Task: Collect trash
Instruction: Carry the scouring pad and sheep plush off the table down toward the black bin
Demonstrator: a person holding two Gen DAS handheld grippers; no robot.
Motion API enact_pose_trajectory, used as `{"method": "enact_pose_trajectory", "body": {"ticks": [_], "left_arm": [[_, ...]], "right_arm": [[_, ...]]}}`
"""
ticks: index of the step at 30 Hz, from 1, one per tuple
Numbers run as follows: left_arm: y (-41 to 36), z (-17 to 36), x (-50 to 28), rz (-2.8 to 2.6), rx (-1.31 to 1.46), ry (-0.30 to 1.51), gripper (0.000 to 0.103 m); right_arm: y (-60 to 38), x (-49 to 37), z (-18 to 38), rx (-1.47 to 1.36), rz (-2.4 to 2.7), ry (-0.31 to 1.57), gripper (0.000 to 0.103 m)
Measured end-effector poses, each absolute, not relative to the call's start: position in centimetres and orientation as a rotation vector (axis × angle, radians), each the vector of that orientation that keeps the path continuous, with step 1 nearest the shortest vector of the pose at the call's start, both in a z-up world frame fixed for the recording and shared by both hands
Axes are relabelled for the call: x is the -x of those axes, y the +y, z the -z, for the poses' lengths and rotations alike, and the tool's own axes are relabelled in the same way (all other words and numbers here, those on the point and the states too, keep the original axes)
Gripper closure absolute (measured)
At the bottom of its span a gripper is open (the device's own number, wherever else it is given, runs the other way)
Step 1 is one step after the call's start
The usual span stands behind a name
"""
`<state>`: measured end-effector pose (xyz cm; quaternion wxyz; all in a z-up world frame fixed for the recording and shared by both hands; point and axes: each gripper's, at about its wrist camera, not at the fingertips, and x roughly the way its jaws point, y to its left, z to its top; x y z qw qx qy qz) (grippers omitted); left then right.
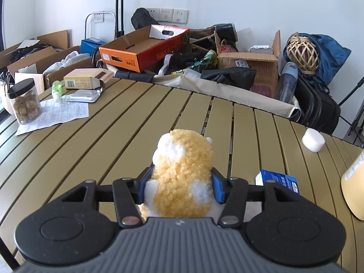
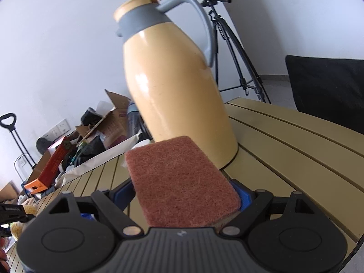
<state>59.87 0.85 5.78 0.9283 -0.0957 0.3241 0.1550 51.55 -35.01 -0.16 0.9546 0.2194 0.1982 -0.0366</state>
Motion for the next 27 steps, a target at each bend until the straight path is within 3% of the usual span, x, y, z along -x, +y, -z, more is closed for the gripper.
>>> {"method": "enact_pose_trajectory", "body": {"ticks": [27], "left_arm": [[0.6, -8.6, -41.3, -0.179, 0.203, 0.600, 0.049]], "right_arm": [[-27.2, -39.2, 0.3, -0.318, -0.157, 0.315, 0.015]]}}
